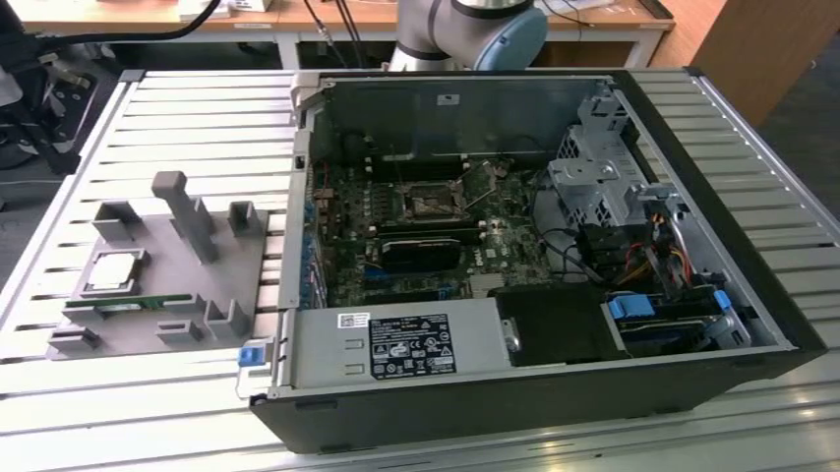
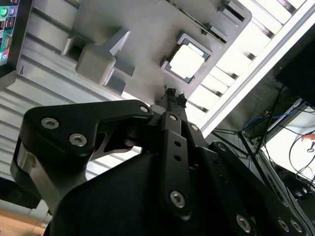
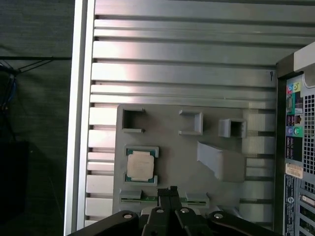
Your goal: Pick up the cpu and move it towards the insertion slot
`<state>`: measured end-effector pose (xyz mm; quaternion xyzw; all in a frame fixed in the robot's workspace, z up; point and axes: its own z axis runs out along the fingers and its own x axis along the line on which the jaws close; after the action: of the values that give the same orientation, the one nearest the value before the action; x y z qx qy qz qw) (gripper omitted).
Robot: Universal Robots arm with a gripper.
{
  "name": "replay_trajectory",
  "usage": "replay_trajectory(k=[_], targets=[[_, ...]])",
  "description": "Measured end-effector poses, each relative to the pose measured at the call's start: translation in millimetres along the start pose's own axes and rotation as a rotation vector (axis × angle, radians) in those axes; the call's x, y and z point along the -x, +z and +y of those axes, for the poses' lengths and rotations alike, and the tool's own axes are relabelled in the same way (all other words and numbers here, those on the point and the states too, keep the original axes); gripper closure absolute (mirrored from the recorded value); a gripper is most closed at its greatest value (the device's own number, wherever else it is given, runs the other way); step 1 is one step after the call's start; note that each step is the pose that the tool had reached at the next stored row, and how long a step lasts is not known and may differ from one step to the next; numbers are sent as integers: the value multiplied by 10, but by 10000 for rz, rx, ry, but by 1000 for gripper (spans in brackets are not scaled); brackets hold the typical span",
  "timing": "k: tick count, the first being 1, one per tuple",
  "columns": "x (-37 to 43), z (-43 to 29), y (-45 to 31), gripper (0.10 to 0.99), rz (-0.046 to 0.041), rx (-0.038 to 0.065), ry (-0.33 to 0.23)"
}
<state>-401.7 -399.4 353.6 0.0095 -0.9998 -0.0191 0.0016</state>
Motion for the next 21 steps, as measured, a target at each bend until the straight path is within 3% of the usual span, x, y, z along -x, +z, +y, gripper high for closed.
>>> replay_trajectory(k=[21], targets=[[-108,-17,174,980,1,-2,0]])
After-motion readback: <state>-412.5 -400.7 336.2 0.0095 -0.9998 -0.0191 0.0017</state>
